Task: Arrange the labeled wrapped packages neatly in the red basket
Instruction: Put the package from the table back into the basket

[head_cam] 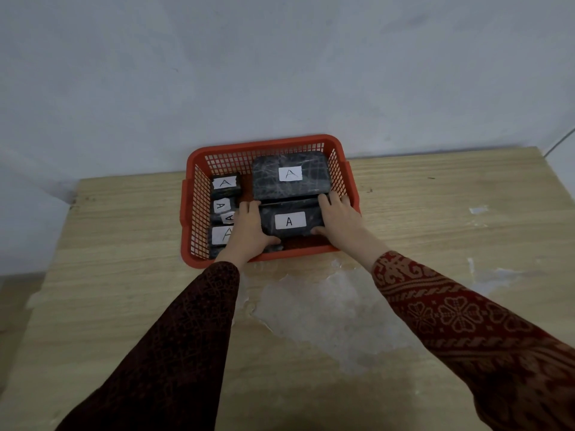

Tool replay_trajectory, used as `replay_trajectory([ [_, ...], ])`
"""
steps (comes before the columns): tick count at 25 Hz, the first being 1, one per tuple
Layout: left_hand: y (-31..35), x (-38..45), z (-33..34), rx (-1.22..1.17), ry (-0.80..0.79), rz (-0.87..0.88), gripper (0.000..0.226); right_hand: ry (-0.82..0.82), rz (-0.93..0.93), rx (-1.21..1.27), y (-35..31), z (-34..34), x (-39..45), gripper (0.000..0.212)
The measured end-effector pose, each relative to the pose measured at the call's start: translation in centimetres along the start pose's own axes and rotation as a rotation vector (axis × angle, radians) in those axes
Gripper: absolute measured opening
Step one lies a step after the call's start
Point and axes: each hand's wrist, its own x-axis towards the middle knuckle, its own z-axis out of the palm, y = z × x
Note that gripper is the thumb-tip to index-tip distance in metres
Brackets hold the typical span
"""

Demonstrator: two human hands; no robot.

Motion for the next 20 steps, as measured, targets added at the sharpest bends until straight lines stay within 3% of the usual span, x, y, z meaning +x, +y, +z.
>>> replay_trajectory([
  [3, 0.1, 0.1, 0.4, 0.022, 0.025, -0.004, 0.099, -0.020, 0.016, 0.016, -0.4, 0.0, -0.4, 0.073],
  [6, 0.1, 0.0, 0.6, 0.001, 0.072, -0.011, 0.094, -0.080, 0.025, 0.193, -1.6, -0.1, -1.2, 0.059],
  [12, 0.2, -0.7, 0.1, 0.079, 0.107, 0.085, 0.058, -0.234, 0.076, 0.048, -2.0, 1.4, -3.2, 0.072],
  [16, 0.3, -1.8, -0.8, 0.181, 0.231, 0.239, 0.027, -0.330, 0.071, -0.005, -1.8, 1.7, -2.6, 0.076],
  [20, -0.1, -4.5, -0.8, 0.275, 0.156, 0.269, 0.039, -0.464, 0.082, -0.007, -1.8, 1.2, -1.6, 0.079],
])
